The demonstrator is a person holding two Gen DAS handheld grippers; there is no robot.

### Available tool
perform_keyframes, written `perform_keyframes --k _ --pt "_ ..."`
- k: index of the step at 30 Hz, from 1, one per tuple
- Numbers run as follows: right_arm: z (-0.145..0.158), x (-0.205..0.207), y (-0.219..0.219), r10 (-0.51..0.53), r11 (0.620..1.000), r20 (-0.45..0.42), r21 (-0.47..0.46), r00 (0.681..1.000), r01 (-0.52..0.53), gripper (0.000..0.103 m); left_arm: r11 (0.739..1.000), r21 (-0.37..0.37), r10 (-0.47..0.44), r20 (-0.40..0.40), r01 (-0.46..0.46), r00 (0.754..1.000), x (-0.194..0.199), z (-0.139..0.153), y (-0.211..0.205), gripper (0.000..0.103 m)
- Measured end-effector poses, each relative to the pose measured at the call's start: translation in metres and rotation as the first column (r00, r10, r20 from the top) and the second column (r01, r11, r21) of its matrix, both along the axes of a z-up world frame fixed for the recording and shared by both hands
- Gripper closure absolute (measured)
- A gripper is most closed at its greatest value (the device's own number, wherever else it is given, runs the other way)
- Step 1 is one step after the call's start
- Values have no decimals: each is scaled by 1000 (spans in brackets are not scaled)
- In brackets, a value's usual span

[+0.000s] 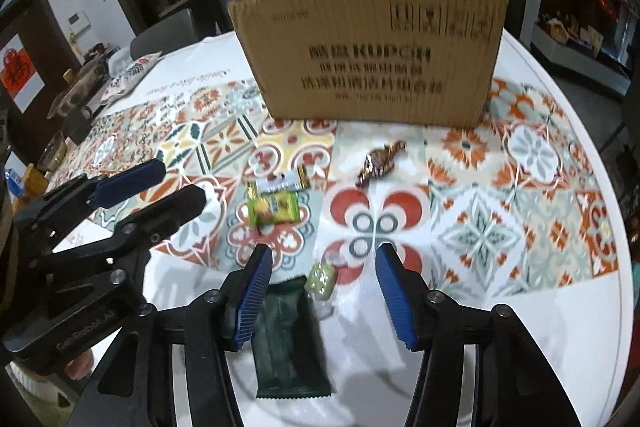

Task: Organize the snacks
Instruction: 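Grasp the green candy packet with the left tool while the right tool grasps the pale green wrapped candy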

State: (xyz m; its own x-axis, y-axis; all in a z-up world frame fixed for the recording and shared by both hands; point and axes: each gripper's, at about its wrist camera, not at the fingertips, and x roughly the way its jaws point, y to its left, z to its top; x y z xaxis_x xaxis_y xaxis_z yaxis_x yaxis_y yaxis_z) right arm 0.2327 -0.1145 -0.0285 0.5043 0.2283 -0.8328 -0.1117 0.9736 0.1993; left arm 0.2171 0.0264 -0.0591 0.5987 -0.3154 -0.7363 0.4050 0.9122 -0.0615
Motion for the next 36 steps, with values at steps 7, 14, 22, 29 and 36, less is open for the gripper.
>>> perform_keyframes --k 7,14,22,29,36 --pt "-21 -2 -1 -19 999 -59 46 998 22 61 1000 -1 -26 -45 26 999 7 -20 -5 55" --pt "-33 1 1 -13 999 -85 42 996 16 67 999 10 -29 -74 30 997 16 -33 -9 55" --pt "-42 7 0 -19 999 -97 28 995 21 73 1000 2 -8 -102 8 995 27 -42 -12 55" --pt "-43 14 -3 -27 999 -86 16 996 28 77 1000 -2 8 -128 -8 992 39 -49 -19 56" --pt "-44 21 0 -19 1000 -70 2 997 20 85 999 -3 33 -166 -34 986 48 -60 -22 56"
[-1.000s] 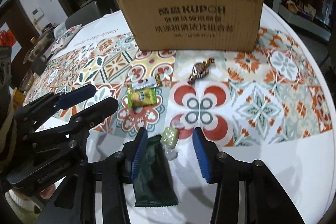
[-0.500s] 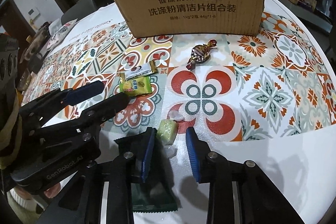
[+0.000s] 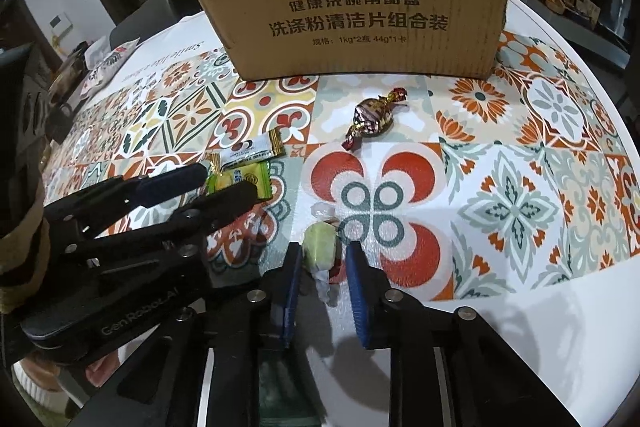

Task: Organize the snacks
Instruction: 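Grasp the green candy packet with the left tool while the right tool grasps the pale green wrapped candy, then carry both candies into the cardboard box and open both tools to release them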

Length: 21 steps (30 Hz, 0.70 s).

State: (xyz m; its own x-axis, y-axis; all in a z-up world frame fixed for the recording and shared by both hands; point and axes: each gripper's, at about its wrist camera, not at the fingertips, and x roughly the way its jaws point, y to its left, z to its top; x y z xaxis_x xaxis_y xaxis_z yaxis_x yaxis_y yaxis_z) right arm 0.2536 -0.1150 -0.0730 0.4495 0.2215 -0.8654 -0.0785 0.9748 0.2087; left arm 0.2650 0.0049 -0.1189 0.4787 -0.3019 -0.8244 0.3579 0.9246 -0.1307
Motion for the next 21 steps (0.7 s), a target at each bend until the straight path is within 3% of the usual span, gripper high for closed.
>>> perform_keyframes --k 3,5,8,21 --pt "-1 2 -2 -4 1000 -1 23 1000 4 90 1000 7 7 6 -7 1000 0 0 -2 57" --pt "-1 4 -2 -6 999 -4 43 1000 6 90 1000 8 13 8 -13 1000 0 0 -3 70" --pt "-1 3 -3 -8 999 -4 52 1000 8 90 1000 -17 15 -7 -15 1000 0 0 -1 80" --pt "10 -3 -5 3 996 19 89 1000 -4 90 998 -28 57 31 -56 998 -18 24 8 81"
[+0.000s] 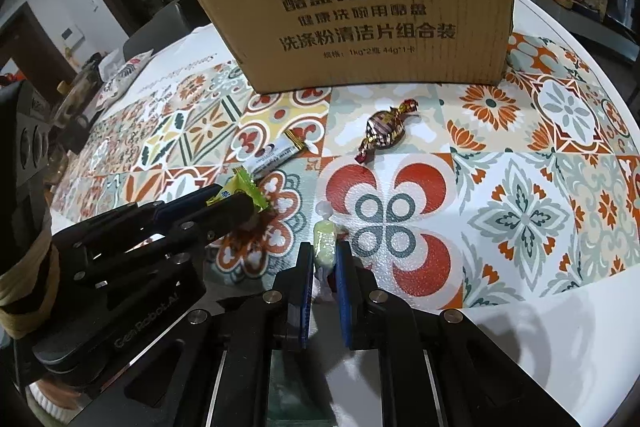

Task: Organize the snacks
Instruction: 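Carry both candies into the cardboard box and open both tools to release them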

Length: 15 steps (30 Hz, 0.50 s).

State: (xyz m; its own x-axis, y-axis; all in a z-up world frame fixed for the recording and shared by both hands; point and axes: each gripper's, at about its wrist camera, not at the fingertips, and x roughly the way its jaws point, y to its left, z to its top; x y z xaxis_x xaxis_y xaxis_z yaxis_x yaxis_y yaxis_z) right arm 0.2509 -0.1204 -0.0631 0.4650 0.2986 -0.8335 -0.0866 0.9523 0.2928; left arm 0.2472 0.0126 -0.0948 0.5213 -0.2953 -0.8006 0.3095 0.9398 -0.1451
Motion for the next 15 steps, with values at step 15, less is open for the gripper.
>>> perform_keyframes --k 15 --pt "58 -3 -17 -11 999 144 32 990 6 90 1000 3 23 141 -24 990 -11 65 -7 81"
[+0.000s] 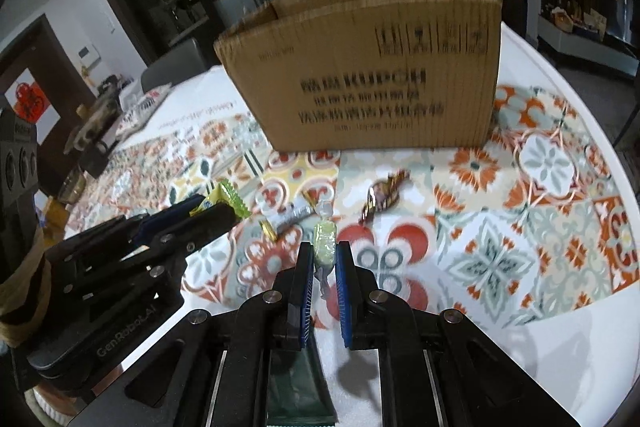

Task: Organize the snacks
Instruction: 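Carry both candies into the cardboard box and open both tools to release them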

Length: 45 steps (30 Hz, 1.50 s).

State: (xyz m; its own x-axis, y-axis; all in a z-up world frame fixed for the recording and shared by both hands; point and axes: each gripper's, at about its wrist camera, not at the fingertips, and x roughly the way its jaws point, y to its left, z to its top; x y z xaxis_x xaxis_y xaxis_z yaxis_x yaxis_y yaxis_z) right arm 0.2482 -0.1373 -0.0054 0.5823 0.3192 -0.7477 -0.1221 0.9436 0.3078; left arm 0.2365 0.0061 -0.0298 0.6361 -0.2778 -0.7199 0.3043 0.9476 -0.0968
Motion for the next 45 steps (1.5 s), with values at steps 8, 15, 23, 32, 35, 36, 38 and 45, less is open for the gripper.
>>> perform_keyframes --k 8,15,23,32,35,36,38,45 --pt "38 2 -10 -18 1000 96 14 995 17 90 1000 -15 10 83 -9 996 -2 37 -3 81" --pt "62 4 -14 -19 1000 150 25 988 15 90 1000 -23 11 144 -7 990 2 64 -6 81" --pt "89 15 -17 -15 1000 207 27 978 10 90 999 -33 15 190 -9 982 14 91 -9 81" --pt "107 43 -22 -8 1000 227 -11 974 11 90 999 -38 25 194 -18 981 37 106 -11 81" --pt "111 52 -22 2 1000 227 -29 974 5 90 999 -39 29 191 -22 981 47 110 -13 81" --pt "112 55 -22 4 999 225 -32 974 3 90 999 -39 30 191 -23 981 50 111 -12 81" --pt "113 61 -23 2 999 222 -32 975 5 90 999 -39 32 187 -25 982 57 112 -13 81" --pt "117 87 -28 2 998 218 -57 976 11 90 999 -32 34 157 -29 987 85 111 -20 81"
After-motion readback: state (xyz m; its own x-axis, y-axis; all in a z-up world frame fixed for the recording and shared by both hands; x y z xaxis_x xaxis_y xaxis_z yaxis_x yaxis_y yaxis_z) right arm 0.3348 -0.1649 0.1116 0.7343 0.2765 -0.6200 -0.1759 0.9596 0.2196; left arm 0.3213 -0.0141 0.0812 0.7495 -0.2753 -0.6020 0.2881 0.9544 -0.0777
